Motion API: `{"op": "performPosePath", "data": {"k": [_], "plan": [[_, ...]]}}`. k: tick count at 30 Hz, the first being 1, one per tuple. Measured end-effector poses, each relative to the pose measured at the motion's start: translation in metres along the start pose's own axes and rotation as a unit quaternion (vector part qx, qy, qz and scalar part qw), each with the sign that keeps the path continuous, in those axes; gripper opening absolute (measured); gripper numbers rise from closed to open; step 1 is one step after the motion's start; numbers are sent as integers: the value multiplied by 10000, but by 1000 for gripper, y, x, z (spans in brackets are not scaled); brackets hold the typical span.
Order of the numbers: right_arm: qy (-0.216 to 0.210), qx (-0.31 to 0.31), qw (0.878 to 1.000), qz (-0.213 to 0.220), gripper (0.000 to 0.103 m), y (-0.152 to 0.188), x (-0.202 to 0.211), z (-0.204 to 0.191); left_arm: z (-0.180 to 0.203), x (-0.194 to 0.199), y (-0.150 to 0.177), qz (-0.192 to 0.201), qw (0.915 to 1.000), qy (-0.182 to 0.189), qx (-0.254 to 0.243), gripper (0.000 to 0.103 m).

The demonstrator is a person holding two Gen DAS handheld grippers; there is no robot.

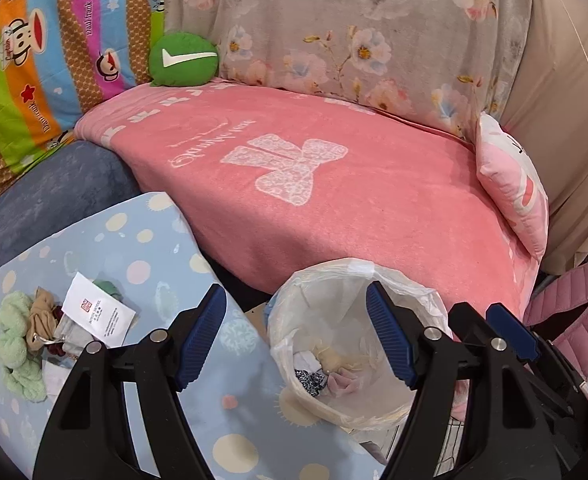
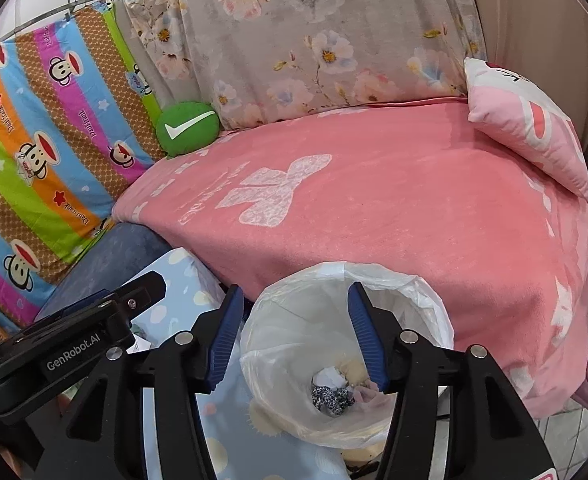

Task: Collect trash
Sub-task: 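Open both grippers to drop the ribbon and bag into the bin, then move both grippers back over the remaining pile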

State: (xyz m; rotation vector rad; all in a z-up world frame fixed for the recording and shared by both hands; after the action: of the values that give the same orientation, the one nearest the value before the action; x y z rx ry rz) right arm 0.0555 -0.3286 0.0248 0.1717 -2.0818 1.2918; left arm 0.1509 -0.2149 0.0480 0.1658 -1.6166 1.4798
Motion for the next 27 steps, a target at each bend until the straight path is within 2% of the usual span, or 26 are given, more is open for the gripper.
{"op": "performPosePath", "data": {"k": [6,15,19,27], "plan": [[-70,120,9999,-36,61,7,2,-21,-27,11,5,24,9997,-63,230,69],[-255,398,9988,-144,62,19,0,-63,-87,27,14,62,9969,-288,732,70],[-333,535,9979,-159,70,25,-1,-87,-121,35,21,52,9936,-375,1068,78],[-612,833,9940,-350,71,45,-7,-138,-188,51,41,68,9862,-682,1505,82]]}}
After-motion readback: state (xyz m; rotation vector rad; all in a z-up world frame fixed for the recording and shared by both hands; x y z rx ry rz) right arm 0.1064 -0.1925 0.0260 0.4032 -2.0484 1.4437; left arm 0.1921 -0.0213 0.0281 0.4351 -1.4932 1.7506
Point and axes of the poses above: each gripper's, at about its wrist camera, not at the fingertips, and x roughly against the way its jaws point, z to its right, y to its underside, the point moved 1 cm from there along -x, roughly the way its jaws point, and after that the axes turned 1 degree about y, right-handed, at the moved point
